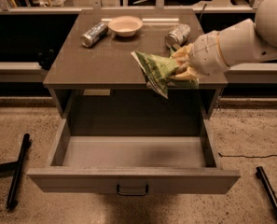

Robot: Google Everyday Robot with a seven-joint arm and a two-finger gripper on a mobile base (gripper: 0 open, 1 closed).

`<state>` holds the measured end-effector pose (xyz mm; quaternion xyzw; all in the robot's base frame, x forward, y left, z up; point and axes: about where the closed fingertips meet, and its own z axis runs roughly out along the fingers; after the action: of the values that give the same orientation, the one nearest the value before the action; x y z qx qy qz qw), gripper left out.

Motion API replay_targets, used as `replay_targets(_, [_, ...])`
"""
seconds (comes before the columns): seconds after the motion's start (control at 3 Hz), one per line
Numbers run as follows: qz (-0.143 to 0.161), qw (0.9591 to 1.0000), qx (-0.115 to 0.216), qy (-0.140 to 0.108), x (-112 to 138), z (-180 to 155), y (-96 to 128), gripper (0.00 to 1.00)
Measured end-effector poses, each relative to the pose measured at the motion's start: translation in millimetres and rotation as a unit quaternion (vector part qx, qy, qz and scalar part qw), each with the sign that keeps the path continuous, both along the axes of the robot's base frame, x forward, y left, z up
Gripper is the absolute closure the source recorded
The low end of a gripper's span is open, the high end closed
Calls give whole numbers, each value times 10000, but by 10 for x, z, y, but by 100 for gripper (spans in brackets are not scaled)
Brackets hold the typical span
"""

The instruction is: Pick green jalapeno chip bag from top drawer and place on counter

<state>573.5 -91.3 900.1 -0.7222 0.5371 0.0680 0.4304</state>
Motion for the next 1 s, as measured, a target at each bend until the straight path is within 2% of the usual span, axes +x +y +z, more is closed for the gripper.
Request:
replay_targets(0.33, [98, 9992, 225, -314, 366, 222, 125, 100])
replay_targets(0.67, [135, 9978, 375, -522, 812, 407, 324, 100])
replay_targets(1.0, [235, 9971, 424, -593, 1168, 502, 622, 100])
